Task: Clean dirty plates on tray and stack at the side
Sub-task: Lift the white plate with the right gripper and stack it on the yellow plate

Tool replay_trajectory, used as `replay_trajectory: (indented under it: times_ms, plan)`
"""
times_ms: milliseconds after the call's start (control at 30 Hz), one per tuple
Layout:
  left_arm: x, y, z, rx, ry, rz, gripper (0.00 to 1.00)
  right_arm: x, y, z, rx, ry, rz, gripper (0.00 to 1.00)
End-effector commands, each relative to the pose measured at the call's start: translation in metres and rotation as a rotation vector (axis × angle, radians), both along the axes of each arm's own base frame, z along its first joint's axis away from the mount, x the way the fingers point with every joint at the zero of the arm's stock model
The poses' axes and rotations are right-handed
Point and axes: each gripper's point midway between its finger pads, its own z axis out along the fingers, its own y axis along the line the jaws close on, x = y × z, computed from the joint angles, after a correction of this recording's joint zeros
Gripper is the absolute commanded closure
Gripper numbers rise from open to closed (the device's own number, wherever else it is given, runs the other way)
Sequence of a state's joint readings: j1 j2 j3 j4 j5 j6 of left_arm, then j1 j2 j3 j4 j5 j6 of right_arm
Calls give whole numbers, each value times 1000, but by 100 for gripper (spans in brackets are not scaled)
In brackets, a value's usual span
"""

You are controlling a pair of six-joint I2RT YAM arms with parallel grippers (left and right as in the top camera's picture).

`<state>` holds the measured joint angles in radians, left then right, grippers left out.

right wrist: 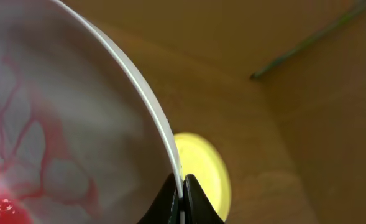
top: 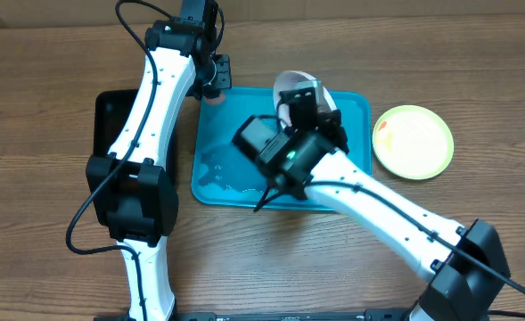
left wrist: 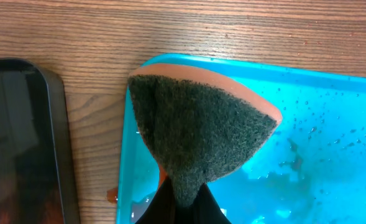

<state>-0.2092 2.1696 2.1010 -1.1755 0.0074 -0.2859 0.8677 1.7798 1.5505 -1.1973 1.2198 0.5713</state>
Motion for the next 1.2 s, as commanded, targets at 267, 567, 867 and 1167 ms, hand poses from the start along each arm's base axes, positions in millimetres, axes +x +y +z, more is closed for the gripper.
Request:
replay_trajectory:
  times_ms: [267,567,867,1167]
  plan:
    - [1,-3,1,-10,-2,-14,96,-7,3,53,-172,-223,-5,96]
    - [1,-3,1,-9,-2,-13,96,-8,2,52,-139,-239,-15,96]
    - [1,-3,1,-10,-3,-13,96,-5,-9,-43,317,171,-111,96]
    - [1,-3,1,-10,-5,-14,96,27,-38,-90,759,504,-127,96]
